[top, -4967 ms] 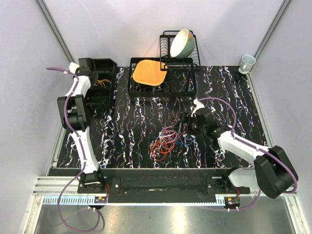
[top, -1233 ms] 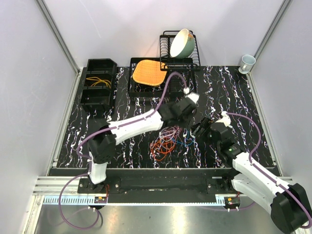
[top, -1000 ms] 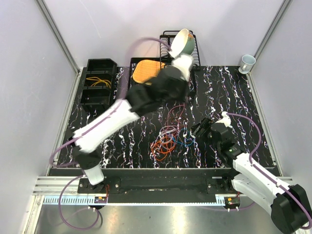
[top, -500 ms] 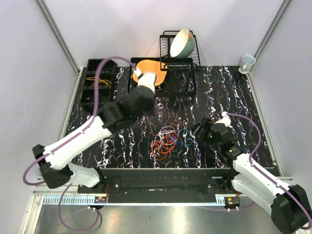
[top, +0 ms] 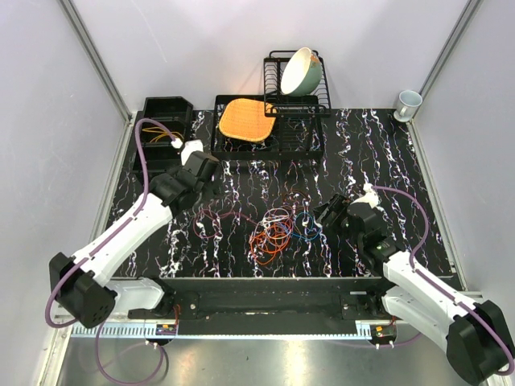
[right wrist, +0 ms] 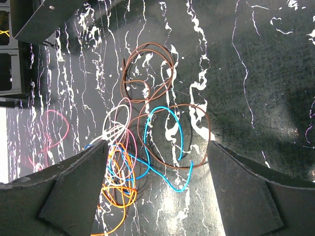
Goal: Untangle the cables
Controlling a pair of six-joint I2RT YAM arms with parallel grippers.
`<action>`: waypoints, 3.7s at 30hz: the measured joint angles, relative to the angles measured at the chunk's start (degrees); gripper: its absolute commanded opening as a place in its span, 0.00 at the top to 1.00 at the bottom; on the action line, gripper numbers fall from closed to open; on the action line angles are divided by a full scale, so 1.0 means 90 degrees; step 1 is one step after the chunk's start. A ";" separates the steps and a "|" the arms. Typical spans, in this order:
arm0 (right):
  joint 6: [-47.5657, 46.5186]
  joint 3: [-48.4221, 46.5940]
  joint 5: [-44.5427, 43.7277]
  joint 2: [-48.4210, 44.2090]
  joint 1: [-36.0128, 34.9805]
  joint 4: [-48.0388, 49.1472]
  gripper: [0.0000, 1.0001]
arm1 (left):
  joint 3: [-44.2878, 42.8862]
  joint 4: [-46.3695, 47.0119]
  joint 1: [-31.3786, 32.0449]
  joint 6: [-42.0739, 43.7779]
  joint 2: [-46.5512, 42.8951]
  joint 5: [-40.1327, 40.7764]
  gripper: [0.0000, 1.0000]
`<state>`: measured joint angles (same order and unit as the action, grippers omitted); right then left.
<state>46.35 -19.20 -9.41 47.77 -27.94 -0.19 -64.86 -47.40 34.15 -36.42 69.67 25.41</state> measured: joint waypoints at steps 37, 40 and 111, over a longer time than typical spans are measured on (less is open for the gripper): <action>-0.0126 -0.0002 0.0223 0.0357 0.0000 0.0194 0.13 | -0.0508 0.0828 0.1401 -0.1520 0.2681 -0.1132 0.44; -0.0129 -0.0002 0.0226 0.0379 0.0000 0.0214 0.13 | -0.0517 0.0826 0.1401 -0.1593 0.2798 -0.1132 0.71; -0.0874 -0.3041 0.4957 0.3398 -0.0920 0.2300 0.16 | -0.7281 0.1005 0.0391 0.0486 0.1576 -0.4386 1.00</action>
<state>38.48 -46.57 35.20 78.35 -36.23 20.51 -130.39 -38.35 37.67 -32.05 83.85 -14.06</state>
